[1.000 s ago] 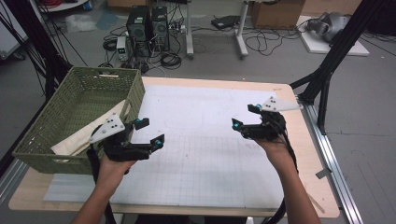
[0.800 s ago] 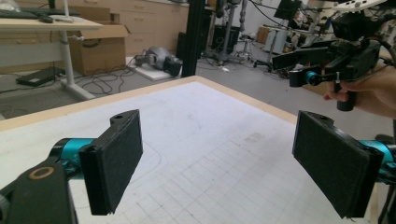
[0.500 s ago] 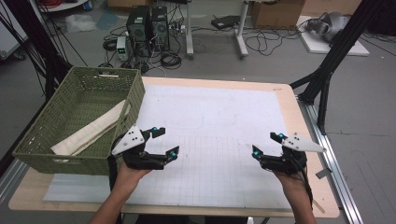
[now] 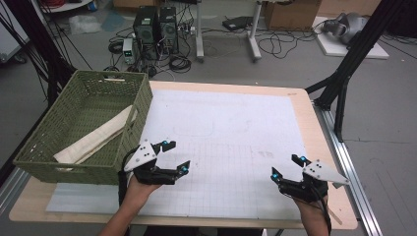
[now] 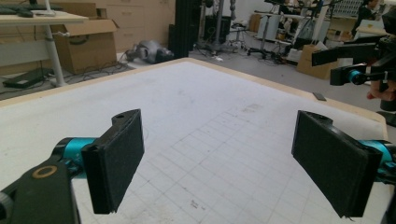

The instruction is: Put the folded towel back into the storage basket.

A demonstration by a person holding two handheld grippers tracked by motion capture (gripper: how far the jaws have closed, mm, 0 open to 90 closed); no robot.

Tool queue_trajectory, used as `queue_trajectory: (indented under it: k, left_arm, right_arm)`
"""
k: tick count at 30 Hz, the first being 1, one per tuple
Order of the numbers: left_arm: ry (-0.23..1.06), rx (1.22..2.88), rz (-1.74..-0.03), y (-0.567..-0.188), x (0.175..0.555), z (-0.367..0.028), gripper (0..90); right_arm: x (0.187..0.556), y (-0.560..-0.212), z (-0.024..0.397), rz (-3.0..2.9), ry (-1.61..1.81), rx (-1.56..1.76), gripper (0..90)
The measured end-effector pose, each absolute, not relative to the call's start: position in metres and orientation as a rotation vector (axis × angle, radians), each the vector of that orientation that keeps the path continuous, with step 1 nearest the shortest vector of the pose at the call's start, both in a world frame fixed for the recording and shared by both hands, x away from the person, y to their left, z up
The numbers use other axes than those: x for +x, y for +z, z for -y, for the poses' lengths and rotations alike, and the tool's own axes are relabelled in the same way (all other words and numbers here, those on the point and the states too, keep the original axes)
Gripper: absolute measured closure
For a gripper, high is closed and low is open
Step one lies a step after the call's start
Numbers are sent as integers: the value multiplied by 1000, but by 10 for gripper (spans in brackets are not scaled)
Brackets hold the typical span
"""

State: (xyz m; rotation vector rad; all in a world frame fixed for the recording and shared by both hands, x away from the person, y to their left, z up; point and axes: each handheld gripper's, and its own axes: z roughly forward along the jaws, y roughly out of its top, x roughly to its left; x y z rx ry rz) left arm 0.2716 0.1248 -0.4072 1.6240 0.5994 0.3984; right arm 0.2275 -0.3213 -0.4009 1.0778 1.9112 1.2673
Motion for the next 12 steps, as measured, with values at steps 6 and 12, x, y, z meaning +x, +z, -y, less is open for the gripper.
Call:
queue_trajectory:
  k: [6,12]
  left_arm:
    - [393,1637,-622,-413,273,-127,176]
    - [398,1639,-631,-415,272,-127,176]
  right_arm:
    - [228,-408,322,-1925,1249,1084,171]
    - [229,-409,321,-1928,1252,1080,171]
